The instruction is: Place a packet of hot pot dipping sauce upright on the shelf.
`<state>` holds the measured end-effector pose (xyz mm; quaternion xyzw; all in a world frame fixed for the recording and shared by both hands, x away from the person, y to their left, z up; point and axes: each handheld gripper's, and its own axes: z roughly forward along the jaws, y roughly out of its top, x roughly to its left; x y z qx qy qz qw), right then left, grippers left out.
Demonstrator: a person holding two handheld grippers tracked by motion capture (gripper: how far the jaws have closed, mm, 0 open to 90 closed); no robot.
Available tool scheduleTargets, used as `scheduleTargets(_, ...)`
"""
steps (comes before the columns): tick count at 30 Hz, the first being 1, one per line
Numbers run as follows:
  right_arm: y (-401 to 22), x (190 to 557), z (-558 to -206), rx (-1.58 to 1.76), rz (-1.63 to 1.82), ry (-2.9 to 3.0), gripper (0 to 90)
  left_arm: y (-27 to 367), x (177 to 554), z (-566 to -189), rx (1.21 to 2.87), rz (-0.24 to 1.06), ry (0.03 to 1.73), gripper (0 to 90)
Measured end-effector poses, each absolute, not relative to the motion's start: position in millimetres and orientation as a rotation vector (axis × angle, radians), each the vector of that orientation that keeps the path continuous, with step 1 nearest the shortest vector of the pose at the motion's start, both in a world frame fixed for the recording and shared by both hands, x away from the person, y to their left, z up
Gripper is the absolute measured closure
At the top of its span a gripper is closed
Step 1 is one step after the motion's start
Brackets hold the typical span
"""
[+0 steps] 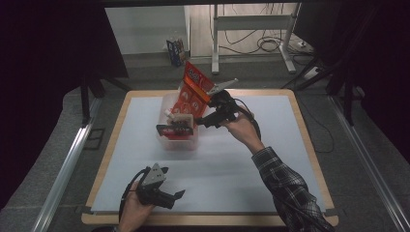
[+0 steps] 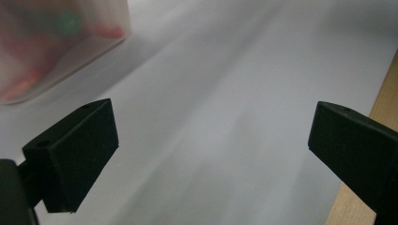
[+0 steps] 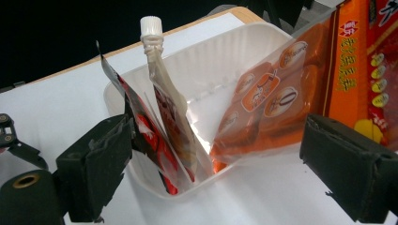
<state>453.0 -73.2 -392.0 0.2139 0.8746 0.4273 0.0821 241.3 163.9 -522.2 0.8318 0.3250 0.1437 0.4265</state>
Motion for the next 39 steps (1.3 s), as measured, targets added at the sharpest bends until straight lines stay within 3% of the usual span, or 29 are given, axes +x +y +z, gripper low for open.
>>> scheduleTargets(39,-102.0,412.6,-416.6,0.657,1.289,2.632,0.0,160.9,240.5,-523.4,2.093,0.360,0.794,1.1)
